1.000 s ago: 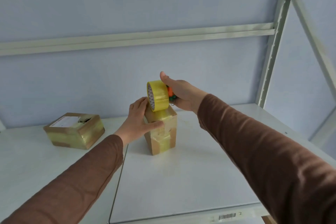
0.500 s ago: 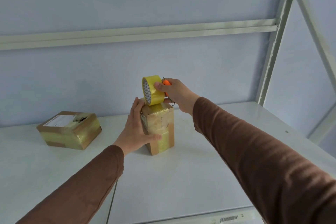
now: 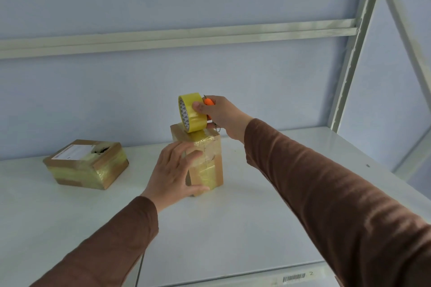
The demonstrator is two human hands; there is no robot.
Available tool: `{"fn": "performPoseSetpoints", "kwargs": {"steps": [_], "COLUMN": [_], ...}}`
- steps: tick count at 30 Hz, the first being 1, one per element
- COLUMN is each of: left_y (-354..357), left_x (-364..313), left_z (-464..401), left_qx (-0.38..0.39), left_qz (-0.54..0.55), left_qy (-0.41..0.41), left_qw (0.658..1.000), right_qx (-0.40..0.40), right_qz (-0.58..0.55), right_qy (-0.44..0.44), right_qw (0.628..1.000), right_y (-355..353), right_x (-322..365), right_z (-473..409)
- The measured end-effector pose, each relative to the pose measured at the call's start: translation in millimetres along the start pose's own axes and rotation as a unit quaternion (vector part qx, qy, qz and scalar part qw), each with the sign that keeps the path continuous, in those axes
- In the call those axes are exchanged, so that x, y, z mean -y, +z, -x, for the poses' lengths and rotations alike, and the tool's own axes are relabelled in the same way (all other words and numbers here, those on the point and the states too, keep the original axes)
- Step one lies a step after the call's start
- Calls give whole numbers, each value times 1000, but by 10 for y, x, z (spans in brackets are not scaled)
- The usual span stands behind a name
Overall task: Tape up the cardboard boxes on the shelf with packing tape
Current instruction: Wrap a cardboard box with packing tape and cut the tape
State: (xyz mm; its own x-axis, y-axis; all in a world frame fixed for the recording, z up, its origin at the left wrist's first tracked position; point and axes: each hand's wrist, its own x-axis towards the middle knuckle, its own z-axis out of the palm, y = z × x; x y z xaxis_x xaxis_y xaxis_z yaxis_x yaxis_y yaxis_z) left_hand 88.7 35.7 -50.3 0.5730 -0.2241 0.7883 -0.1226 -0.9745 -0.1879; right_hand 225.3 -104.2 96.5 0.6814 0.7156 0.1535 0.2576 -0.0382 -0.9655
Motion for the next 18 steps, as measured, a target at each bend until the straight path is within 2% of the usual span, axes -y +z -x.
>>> {"fn": "performPoseSetpoints", "kwargs": {"steps": [3,12,15,18], "left_y": [-52,-133,-145,-161], "left_x": [117,71,-42,-180], "left_z": [-62,-200,-281,-412], "left_qx": [19,27,-13,-57], "left_qz": [-47,35,102,173], "left_qy": [26,-15,-103,-210], "left_qw": [998,999,989,961], "right_qx": [11,12,14,16], "right_qz": [5,1,1,5], "right_qy": [0,2,-3,-9], "right_qw": [1000,1000,1000,1000], "right_y": [12,6,28,39], "right_x": [1,-1,-4,-4], "right_z": [-5,22,33,52]}}
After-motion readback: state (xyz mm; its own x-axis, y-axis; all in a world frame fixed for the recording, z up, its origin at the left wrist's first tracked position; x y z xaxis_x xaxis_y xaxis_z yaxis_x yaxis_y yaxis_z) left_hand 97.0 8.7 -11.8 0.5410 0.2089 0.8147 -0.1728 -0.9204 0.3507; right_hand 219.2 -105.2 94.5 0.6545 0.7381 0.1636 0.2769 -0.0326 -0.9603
